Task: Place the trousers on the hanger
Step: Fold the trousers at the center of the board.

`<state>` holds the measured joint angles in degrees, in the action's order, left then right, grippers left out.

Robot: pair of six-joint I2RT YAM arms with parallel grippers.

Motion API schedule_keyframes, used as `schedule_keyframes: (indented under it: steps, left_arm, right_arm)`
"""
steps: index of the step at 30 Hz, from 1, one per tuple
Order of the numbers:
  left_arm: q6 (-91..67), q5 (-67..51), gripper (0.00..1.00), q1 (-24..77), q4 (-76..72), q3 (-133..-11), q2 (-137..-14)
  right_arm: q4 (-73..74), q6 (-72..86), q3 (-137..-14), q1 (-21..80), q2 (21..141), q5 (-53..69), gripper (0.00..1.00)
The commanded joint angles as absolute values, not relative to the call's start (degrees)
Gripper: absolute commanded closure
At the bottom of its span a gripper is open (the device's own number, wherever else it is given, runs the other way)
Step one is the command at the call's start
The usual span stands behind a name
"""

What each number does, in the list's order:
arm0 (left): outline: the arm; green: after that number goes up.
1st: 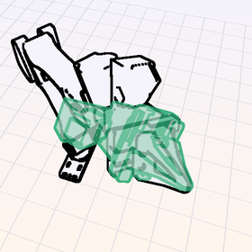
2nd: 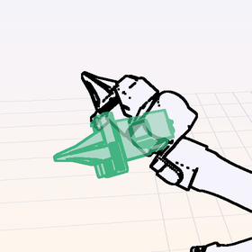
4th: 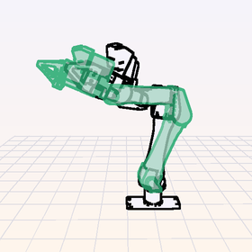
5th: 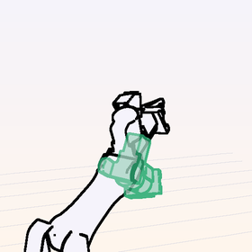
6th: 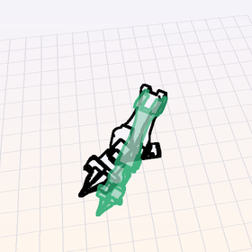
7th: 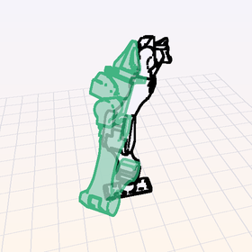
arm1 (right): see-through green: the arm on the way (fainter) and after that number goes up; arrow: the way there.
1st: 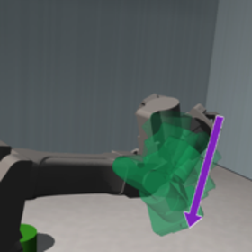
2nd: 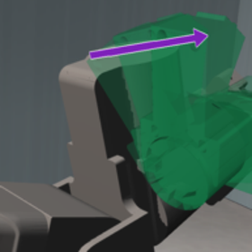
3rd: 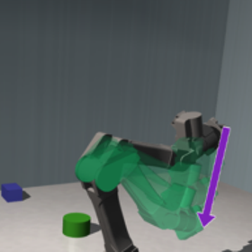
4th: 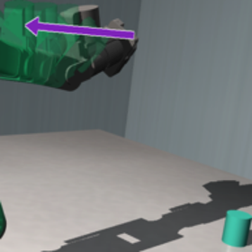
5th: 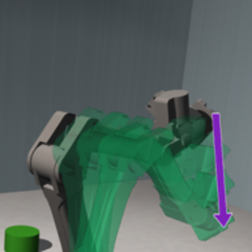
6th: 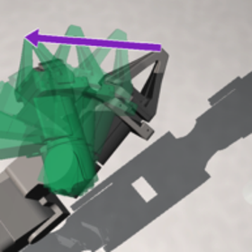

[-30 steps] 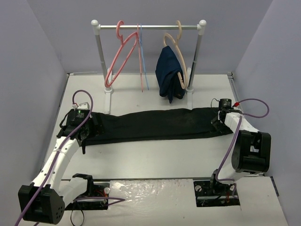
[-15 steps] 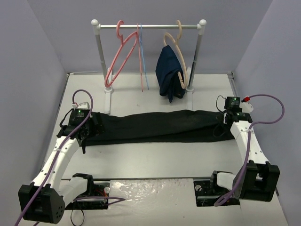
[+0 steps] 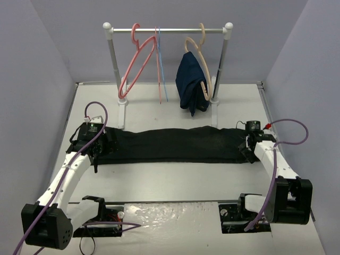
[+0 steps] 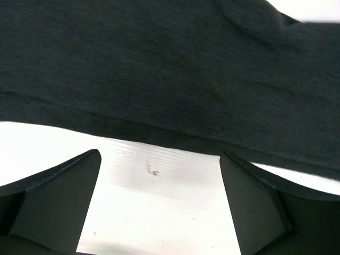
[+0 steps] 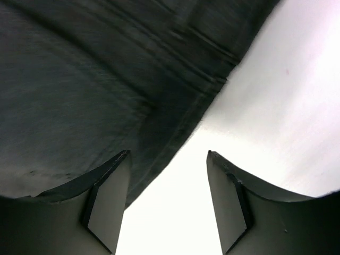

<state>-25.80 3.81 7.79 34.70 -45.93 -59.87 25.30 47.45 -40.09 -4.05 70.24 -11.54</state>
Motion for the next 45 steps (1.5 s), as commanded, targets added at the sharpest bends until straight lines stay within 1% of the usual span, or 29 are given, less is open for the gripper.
schedule_keyframes:
  steps: [1, 6, 10, 14, 16, 19, 22, 26, 30, 35, 37, 41, 45]
  left_arm:
    - [-23.6, 1.8, 0.07, 13.8, 31.8, -51.0, -61.1]
    - [-25.0, 1.2, 0.07, 23.2, 26.8, -56.0, -67.4]
    - [-25.1, 1.2, 0.08, 31.8, 21.0, -61.2, -75.1]
    - [-22.4, 1.2, 0.08, 39.8, 13.3, -67.0, -84.5]
    - [-23.7, -0.1, 0.08, 40.3, 10.9, -67.7, -90.7]
    - [-26.7, -0.7, 0.11, 40.4, 10.4, -67.1, -95.7]
    - [-31.6, 2.3, 0.13, 40.3, 10.3, -62.2, -98.4]
    - [-38.7, 4.0, 0.14, 38.4, 10.7, -54.9, -98.7]
    - [-44.7, 2.9, 0.15, 34.0, 10.8, -47.8, -97.0]
    - [-45.9, 1.1, 0.14, 31.7, 12.8, -46.2, -91.5]
    - [-45.5, 1.5, 0.14, 31.8, 14.5, -47.3, -87.8]
    - [-45.0, 7.8, 0.14, 31.5, 15.8, -47.4, -78.7]
    - [-45.7, 8.9, 0.14, 28.9, 14.7, -45.7, -77.9]
  right_arm:
    - [24.3, 42.2, -51.6, -1.4, 71.1, -15.6, 0.43]
    - [23.3, 38.0, -59.2, -1.3, 78.6, -15.0, 0.46]
    - [20.5, 34.7, -61.3, -1.9, 83.8, -11.6, 0.50]
    - [17.4, 32.3, -61.3, -2.2, 88.9, -8.9, 0.56]
    - [16.0, 32.1, -59.3, -2.2, 90.3, -8.2, 0.56]
    - [12.8, 32.1, -56.3, -2.5, 92.3, -7.7, 0.56]
    - [9.3, 32.4, -53.2, -2.7, 94.1, -6.3, 0.55]
    - [7.5, 33.0, -51.2, -3.9, 95.9, -6.9, 0.53]
    - [7.6, 32.8, -51.5, -5.8, 96.5, -9.1, 0.51]
    - [9.2, 30.9, -55.5, -4.6, 95.1, -9.2, 0.50]
    - [9.9, 30.6, -56.9, -0.8, 92.7, -8.7, 0.50]
    - [9.7, 32.5, -56.1, 7.6, 86.1, -7.0, 0.49]
    - [7.4, 36.7, -51.4, 14.7, 82.8, -6.5, 0.49]
